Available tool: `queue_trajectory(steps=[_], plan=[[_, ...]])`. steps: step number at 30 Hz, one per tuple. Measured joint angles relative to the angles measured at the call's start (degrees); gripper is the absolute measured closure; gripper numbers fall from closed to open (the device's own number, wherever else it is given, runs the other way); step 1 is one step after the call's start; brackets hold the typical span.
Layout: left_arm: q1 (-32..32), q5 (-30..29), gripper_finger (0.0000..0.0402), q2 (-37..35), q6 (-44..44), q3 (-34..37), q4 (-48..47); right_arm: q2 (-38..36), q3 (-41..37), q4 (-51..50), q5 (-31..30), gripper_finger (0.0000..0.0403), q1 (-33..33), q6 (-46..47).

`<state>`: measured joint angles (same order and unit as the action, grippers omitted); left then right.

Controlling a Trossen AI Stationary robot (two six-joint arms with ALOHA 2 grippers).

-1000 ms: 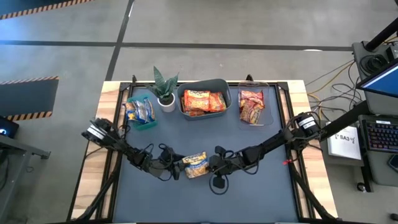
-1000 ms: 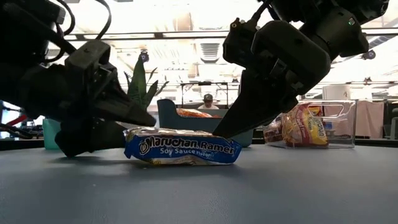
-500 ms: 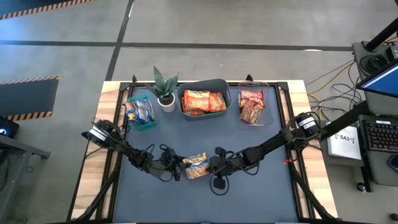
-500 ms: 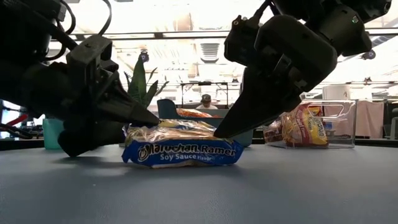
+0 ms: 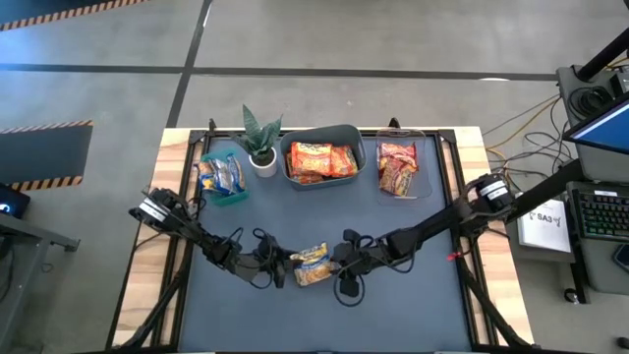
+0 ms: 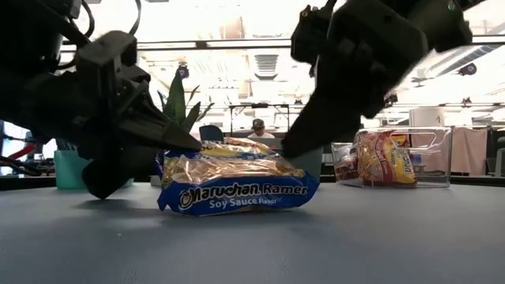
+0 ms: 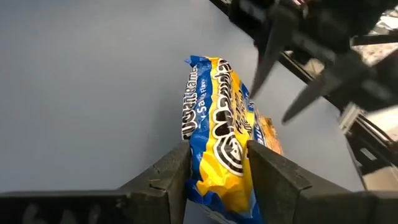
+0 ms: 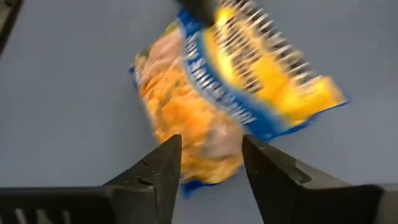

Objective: Sort Maruchan noodles
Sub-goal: Put the blue noodle pack into the green bin

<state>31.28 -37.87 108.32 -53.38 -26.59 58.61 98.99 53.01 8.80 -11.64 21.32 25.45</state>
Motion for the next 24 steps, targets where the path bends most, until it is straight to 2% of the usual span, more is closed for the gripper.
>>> queue_trajectory(steps=[8,18,24], plan=[[0.27,0.86,0.0287,-1.62,1.81,-0.13,-0.15,-6.33,0.00,-3.62,-1.95,0.0212,0.02,-1.33],[1.45,-0.18,0.0295,-5.70,6.11,0.00,-0.70,-11.03,0.07,-4.71,-2.63,0.0212,0.02,-3.48],[1.43,-0.41,0.0317,-9.86,8.78,0.00,-3.88,-15.44,0.09,-6.97,-6.63,0.0213,0.02,-5.32]])
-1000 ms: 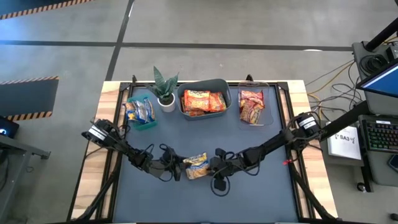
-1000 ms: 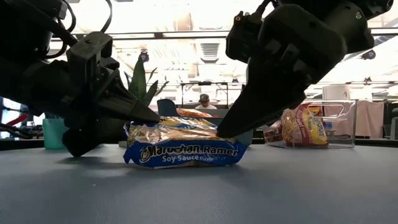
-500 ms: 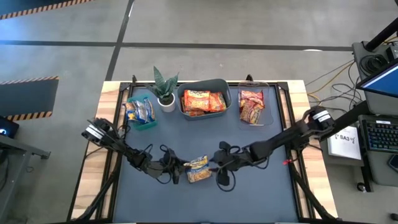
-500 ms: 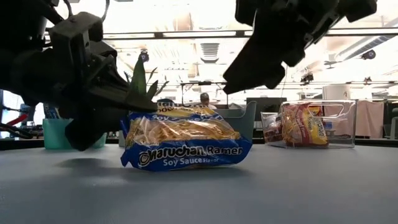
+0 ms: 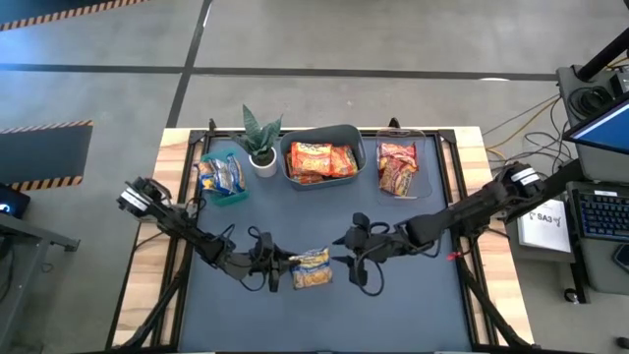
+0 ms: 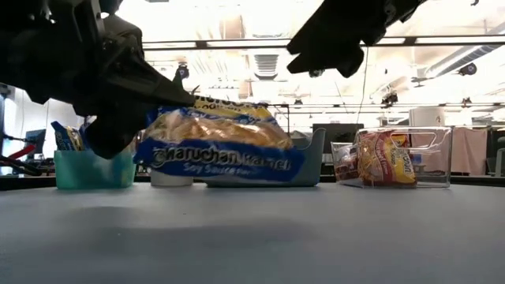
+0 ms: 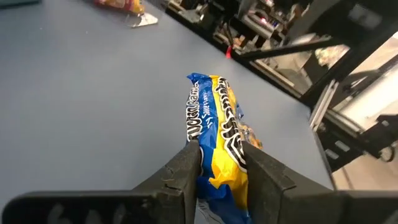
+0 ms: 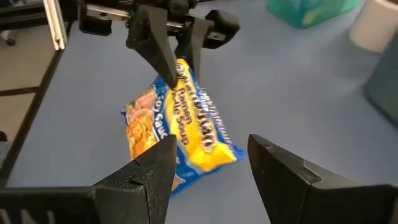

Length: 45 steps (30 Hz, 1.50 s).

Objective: Sort Maruchan noodles
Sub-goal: Put the blue noodle pack into the green bin

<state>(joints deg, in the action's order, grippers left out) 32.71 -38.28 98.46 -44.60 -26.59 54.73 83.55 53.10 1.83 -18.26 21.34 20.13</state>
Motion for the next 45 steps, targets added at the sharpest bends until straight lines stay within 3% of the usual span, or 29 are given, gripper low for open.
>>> queue_trajectory(steps=[14,23,30,36,45], plan=[[0.00,-1.33,0.0321,-5.00,2.35,-0.02,-3.51,-2.45,-0.04,-2.86,-1.31,0.0214,0.00,-0.67],[0.00,-3.03,0.0323,-13.80,7.51,-0.04,-6.91,-2.45,-0.04,-3.42,-1.34,0.0216,0.00,-0.84],[0.02,-2.46,0.0324,-21.04,2.53,-1.50,-24.92,-2.38,-0.04,-3.43,-1.35,0.0214,0.00,-0.22],[0.13,3.57,0.0324,-21.20,-7.14,-4.84,-41.96,1.24,-0.07,-0.63,-1.40,0.0227,0.00,-0.12],[0.18,2.38,0.0324,-19.52,-11.99,-10.43,-56.81,12.76,0.37,14.46,-1.08,0.0316,-1.32,-2.10]])
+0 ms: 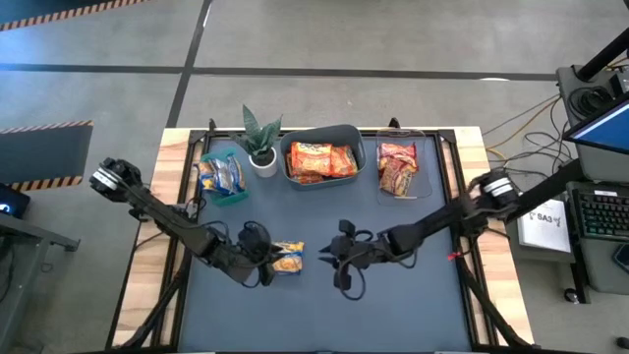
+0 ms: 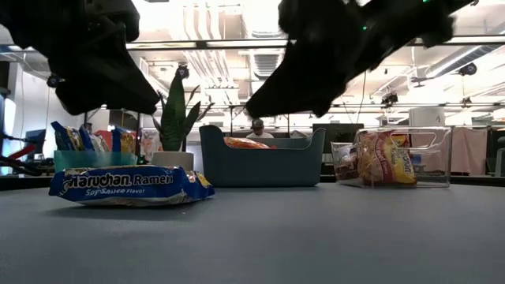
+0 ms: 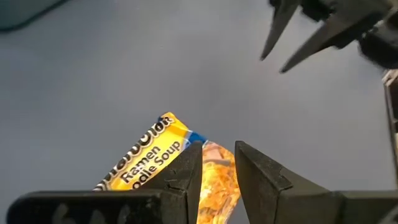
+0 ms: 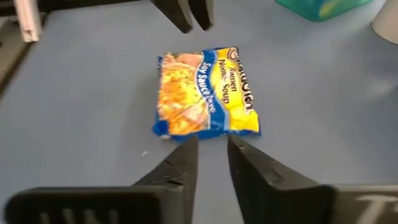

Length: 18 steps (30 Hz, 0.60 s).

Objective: Sort Maruchan noodles
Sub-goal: Put the blue noodle pack into the green bin

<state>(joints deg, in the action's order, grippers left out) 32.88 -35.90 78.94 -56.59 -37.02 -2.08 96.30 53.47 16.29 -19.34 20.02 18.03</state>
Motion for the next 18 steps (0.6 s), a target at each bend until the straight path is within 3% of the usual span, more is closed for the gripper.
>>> queue_trajectory(steps=[6,10,18], plan=[[0.02,0.06,0.0324,-0.07,-1.45,-4.60,-10.86,7.18,5.01,0.90,0.25,0.0387,-2.30,-2.91],[0.09,0.46,0.0324,-0.08,-1.49,-6.23,-15.92,11.37,9.01,0.73,0.27,0.0393,-3.21,-5.95],[0.09,3.60,0.0298,-0.11,-5.20,-4.57,-16.89,18.21,16.12,0.14,0.45,0.0394,-3.68,-9.73]])
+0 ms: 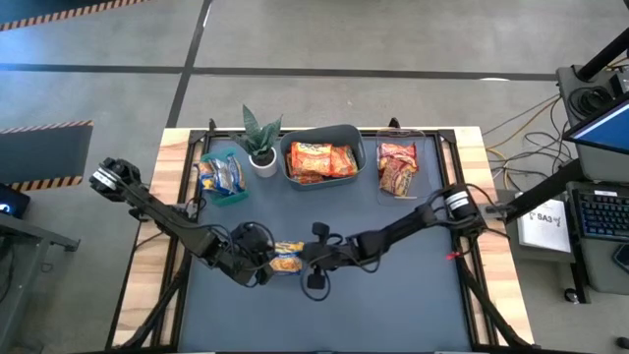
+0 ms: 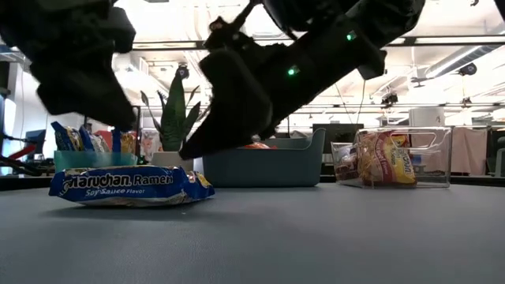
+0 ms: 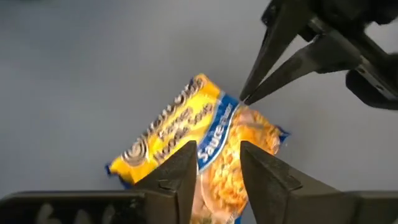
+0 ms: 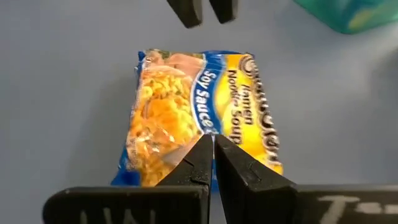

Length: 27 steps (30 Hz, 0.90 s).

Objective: Sort Maruchan noodles
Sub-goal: Put the blue noodle pack into the green bin

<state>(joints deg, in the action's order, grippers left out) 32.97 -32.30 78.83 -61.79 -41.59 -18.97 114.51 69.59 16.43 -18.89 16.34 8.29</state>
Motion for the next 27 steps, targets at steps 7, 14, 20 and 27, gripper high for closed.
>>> queue_trajectory(steps=[7,14,20,27], plan=[[0.13,2.28,0.0242,0.01,-11.52,2.90,-0.10,0.65,-0.24,-0.30,1.18,0.0394,-0.15,0.66],[0.24,2.64,0.0195,0.02,-21.70,6.10,-0.04,0.69,-0.61,0.17,1.06,0.0394,-0.26,0.68],[0.35,2.54,0.0176,0.38,-23.11,6.73,1.23,0.86,-0.95,2.69,1.30,0.0394,-0.26,0.64],[0.35,1.58,0.0175,2.34,-24.13,6.76,2.61,3.11,-1.03,5.75,1.35,0.0394,-0.26,0.09]])
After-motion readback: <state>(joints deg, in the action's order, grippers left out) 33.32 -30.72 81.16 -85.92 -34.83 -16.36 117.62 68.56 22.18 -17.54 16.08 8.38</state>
